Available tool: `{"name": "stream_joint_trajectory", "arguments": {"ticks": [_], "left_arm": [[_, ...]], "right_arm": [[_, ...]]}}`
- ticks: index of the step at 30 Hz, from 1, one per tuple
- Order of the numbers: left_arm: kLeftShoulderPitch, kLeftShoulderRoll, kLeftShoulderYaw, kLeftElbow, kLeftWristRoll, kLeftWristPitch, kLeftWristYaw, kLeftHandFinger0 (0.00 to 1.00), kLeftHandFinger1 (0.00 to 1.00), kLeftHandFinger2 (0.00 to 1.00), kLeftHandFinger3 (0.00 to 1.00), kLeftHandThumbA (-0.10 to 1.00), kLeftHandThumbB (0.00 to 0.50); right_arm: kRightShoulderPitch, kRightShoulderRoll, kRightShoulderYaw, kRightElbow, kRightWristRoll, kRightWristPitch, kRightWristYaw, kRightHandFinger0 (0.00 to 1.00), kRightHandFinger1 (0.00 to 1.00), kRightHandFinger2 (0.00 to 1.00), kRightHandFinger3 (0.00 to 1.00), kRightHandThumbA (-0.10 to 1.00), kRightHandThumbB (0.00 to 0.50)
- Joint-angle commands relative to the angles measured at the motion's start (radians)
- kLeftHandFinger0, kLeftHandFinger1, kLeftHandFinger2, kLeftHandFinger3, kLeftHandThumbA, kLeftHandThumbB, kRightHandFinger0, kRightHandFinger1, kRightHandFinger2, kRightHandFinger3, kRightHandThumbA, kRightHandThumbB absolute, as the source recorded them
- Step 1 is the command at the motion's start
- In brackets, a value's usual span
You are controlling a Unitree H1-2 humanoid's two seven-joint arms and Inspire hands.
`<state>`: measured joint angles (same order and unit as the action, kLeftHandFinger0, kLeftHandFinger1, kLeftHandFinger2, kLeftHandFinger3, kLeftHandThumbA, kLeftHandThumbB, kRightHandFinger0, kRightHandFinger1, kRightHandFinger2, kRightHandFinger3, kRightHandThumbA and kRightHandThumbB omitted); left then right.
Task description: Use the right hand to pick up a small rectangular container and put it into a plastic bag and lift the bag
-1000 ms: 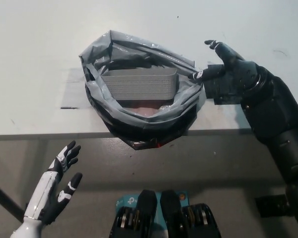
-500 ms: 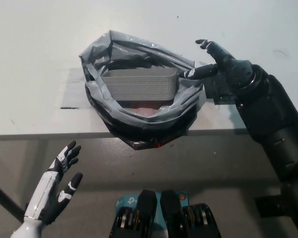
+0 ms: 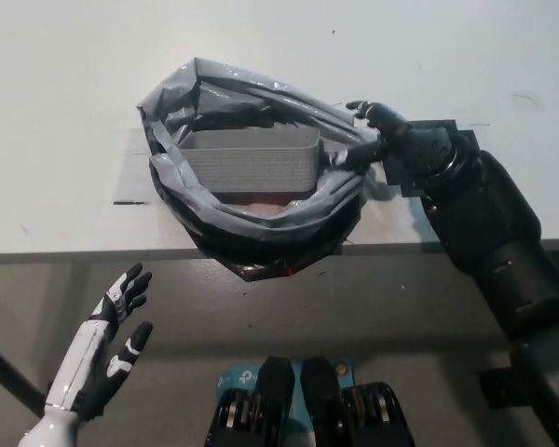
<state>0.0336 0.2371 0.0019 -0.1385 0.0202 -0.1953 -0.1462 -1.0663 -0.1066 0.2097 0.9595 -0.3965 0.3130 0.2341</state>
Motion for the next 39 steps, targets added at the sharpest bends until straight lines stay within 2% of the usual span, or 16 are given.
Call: {"name": "stream_joint_trajectory", "arguments": {"ticks": [1,6,9,11,13,14,16,19,20,21,22,23,29,32,34,39], "left_arm": [[-0.018,0.021,-0.002,-0.025,-0.002,-0.023,-0.017,1.00,1.00,1.00,1.00,0.87,0.256],[-0.025,0.021,-0.002,-0.028,-0.001,-0.015,-0.016,1.00,1.00,1.00,1.00,0.88,0.267],[-0.028,0.022,-0.002,-0.028,0.004,-0.012,-0.015,1.00,1.00,1.00,1.00,0.89,0.264],[-0.030,0.023,-0.002,-0.024,0.001,-0.014,-0.017,1.00,1.00,1.00,1.00,0.89,0.267],[-0.033,0.025,-0.001,-0.021,0.002,-0.016,-0.016,1.00,1.00,1.00,1.00,0.90,0.273],[-0.034,0.025,-0.002,-0.023,0.005,-0.012,-0.016,1.00,1.00,1.00,1.00,0.91,0.279],[-0.037,0.026,-0.003,-0.027,0.008,-0.004,-0.017,1.00,1.00,1.00,1.00,0.91,0.279],[-0.039,0.026,-0.004,-0.028,0.011,0.002,-0.016,1.00,1.00,1.00,1.00,0.91,0.278],[-0.040,0.029,-0.004,-0.030,0.019,0.006,-0.016,1.00,1.00,1.00,1.00,0.91,0.264],[-0.040,0.030,-0.004,-0.031,0.022,0.008,-0.016,1.00,1.00,1.00,1.00,0.91,0.264],[-0.042,0.030,-0.004,-0.031,0.022,0.011,-0.016,1.00,1.00,1.00,1.00,0.91,0.264],[-0.043,0.030,-0.004,-0.032,0.026,0.013,-0.015,1.00,1.00,1.00,1.00,0.92,0.264],[-0.050,0.032,-0.004,-0.040,0.026,0.030,-0.016,1.00,1.00,1.00,1.00,0.92,0.266],[-0.056,0.034,-0.004,-0.036,0.024,0.026,-0.018,1.00,1.00,1.00,1.00,0.93,0.266],[-0.057,0.034,-0.005,-0.036,0.025,0.027,-0.018,1.00,1.00,1.00,1.00,0.94,0.274],[-0.070,0.034,-0.004,-0.035,0.028,0.035,-0.015,1.00,1.00,1.00,1.00,0.94,0.278]], "right_arm": [[-0.078,-0.004,0.013,0.041,0.025,-0.065,0.011,1.00,1.00,1.00,1.00,0.80,0.401],[-0.094,-0.011,0.031,0.091,0.019,-0.100,0.017,1.00,1.00,1.00,1.00,0.82,0.379],[-0.100,-0.012,0.015,0.097,0.044,-0.097,0.031,0.99,1.00,1.00,1.00,0.71,0.333],[-0.105,-0.014,0.017,0.092,0.042,-0.088,0.033,0.83,1.00,1.00,1.00,0.66,0.303],[-0.110,-0.012,0.012,0.095,0.046,-0.083,0.022,0.65,0.78,0.93,1.00,0.54,0.244],[-0.114,-0.011,0.008,0.100,0.049,-0.088,0.010,0.52,0.60,0.72,0.90,0.48,0.216],[-0.120,-0.011,-0.003,0.101,0.059,-0.085,-0.004,0.05,0.10,0.33,0.49,0.33,0.187],[-0.124,-0.010,-0.016,0.098,0.070,-0.086,-0.025,0.00,0.13,0.44,0.51,0.25,0.180],[-0.124,-0.003,-0.058,0.086,0.104,-0.084,-0.057,0.02,0.31,0.65,0.62,0.17,0.180],[-0.124,0.000,-0.084,0.076,0.127,-0.087,-0.075,0.02,0.31,0.65,0.62,0.17,0.180],[-0.127,0.001,-0.099,0.075,0.136,-0.086,-0.080,0.02,0.40,0.76,0.81,0.16,0.170],[-0.133,0.003,-0.126,0.075,0.151,-0.078,-0.092,0.04,0.43,0.78,0.83,0.16,0.177],[-0.145,0.007,-0.221,0.073,0.210,-0.052,-0.107,0.00,0.27,0.57,0.43,0.13,0.201],[-0.143,0.006,-0.236,0.064,0.217,-0.040,-0.104,0.00,0.29,0.62,0.41,0.14,0.194],[-0.143,0.006,-0.239,0.056,0.220,-0.025,-0.103,0.00,0.32,0.67,0.56,0.15,0.183],[-0.172,-0.003,-0.242,0.044,0.237,-0.002,-0.078,0.00,0.27,0.65,0.59,0.16,0.162]]}}
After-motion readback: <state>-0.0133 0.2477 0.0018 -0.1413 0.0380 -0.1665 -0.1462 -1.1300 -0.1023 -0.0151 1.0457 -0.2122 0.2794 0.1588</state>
